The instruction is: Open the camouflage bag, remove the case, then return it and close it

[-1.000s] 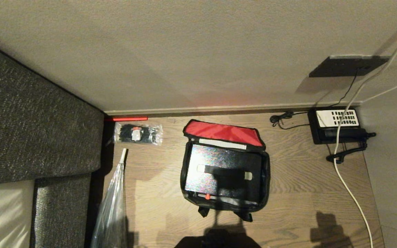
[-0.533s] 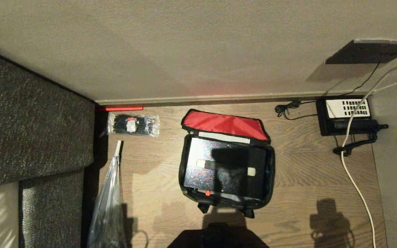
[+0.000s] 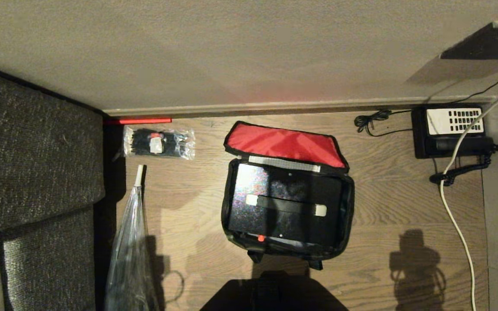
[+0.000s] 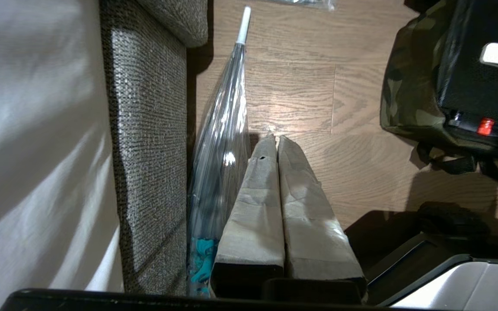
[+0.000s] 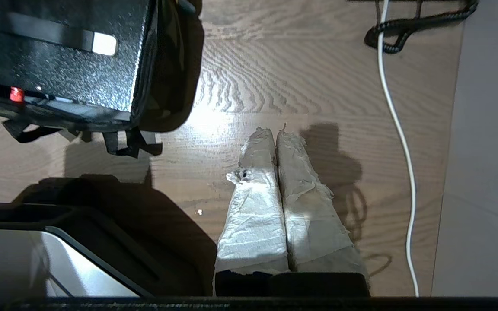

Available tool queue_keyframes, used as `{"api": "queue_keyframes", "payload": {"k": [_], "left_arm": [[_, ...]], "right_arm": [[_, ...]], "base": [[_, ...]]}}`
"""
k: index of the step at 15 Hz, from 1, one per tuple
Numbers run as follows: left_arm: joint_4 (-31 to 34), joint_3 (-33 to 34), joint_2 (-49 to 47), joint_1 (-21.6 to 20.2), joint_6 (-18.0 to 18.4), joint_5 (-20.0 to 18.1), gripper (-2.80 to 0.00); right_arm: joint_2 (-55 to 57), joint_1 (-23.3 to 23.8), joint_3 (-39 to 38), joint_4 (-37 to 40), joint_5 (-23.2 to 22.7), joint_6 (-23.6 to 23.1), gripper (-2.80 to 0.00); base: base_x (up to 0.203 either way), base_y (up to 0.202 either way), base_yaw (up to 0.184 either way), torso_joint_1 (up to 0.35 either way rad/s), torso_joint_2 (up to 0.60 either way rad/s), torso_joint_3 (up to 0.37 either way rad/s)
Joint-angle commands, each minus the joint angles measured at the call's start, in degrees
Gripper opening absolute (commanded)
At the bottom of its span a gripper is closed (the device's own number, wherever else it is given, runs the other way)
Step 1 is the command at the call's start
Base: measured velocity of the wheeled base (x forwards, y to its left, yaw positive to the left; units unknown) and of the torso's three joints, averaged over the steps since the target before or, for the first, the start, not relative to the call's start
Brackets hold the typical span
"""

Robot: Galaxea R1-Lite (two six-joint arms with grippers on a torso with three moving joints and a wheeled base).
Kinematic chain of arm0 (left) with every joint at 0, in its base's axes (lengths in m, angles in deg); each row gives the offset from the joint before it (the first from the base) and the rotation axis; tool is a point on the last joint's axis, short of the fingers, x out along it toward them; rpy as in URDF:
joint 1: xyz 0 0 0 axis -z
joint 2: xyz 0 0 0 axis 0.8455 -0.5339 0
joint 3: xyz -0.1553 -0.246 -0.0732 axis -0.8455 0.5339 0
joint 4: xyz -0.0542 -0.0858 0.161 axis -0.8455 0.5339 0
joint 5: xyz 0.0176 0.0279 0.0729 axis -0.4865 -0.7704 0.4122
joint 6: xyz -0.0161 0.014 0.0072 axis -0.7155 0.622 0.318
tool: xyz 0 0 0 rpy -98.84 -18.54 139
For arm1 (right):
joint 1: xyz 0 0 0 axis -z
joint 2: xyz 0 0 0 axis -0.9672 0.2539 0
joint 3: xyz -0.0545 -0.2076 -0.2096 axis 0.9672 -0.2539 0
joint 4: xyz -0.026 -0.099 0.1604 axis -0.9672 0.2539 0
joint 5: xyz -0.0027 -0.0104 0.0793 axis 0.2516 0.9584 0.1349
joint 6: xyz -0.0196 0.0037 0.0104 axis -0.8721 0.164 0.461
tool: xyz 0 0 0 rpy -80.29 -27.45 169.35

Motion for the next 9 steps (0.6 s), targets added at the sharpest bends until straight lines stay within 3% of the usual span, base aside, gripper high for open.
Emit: {"api": "queue_keyframes", "payload": {"k": [1, 6, 9], "left_arm": [[0.02, 0.18, 0.00, -0.02, 0.04, -0.07, -2.80], [0.02, 0.18, 0.00, -0.02, 0.39, -0.07, -2.80], [0.02, 0.18, 0.00, -0.02, 0.39, -0.07, -2.80]], "right_arm": [[-0.11, -0.02, 0.06, 0.00, -0.14, -0.20, -2.80], [-0.11, -0.02, 0.18, -0.41, 0.14, 0.20, -2.80], [-0.10, -0.01, 10.77, 4.72, 0.75, 3.23, -2.80]], "base": [[0.000, 0.000, 0.000, 0.002, 0.00, -0.111], [0.000, 0.000, 0.000, 0.001, 0.00, -0.021], [0.000, 0.000, 0.000, 0.000, 0.00, 0.000]]}}
